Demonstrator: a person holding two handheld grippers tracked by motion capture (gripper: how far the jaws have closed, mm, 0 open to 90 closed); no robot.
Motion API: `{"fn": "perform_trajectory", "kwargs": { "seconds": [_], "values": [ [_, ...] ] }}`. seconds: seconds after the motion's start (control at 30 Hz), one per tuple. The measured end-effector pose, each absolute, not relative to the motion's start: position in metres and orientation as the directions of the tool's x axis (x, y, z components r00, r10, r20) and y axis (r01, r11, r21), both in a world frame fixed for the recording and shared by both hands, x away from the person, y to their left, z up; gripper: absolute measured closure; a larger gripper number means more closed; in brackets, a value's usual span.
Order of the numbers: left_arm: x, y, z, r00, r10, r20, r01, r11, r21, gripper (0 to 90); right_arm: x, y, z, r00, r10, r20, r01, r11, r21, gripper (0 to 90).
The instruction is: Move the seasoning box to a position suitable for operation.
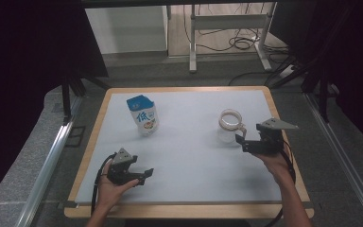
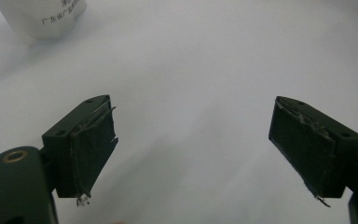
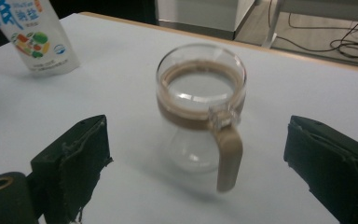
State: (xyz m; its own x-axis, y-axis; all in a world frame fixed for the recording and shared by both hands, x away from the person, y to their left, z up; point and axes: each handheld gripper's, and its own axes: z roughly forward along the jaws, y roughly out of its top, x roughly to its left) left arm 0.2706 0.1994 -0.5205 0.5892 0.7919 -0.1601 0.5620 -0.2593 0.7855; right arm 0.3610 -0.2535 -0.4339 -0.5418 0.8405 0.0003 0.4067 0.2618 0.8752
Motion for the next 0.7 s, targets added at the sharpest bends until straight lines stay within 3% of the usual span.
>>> {"fn": "perform_trajectory", "kwargs": {
  "seconds": [0.33,0.7],
  "values": [
    [0.272,0.199,-0.524,0.599,0.783,-0.169,0.571,-0.27,0.776,14.4,0.419,-0.22,-0.44,-0.571,0.821,-0.02,0.441,0.327,0.836,3.4],
    [0.273,0.199,-0.529,0.59,0.789,-0.172,0.582,-0.267,0.768,14.4,0.447,-0.215,-0.469,-0.582,0.814,0.004,0.49,0.346,0.8,2.7]
  ]
}}
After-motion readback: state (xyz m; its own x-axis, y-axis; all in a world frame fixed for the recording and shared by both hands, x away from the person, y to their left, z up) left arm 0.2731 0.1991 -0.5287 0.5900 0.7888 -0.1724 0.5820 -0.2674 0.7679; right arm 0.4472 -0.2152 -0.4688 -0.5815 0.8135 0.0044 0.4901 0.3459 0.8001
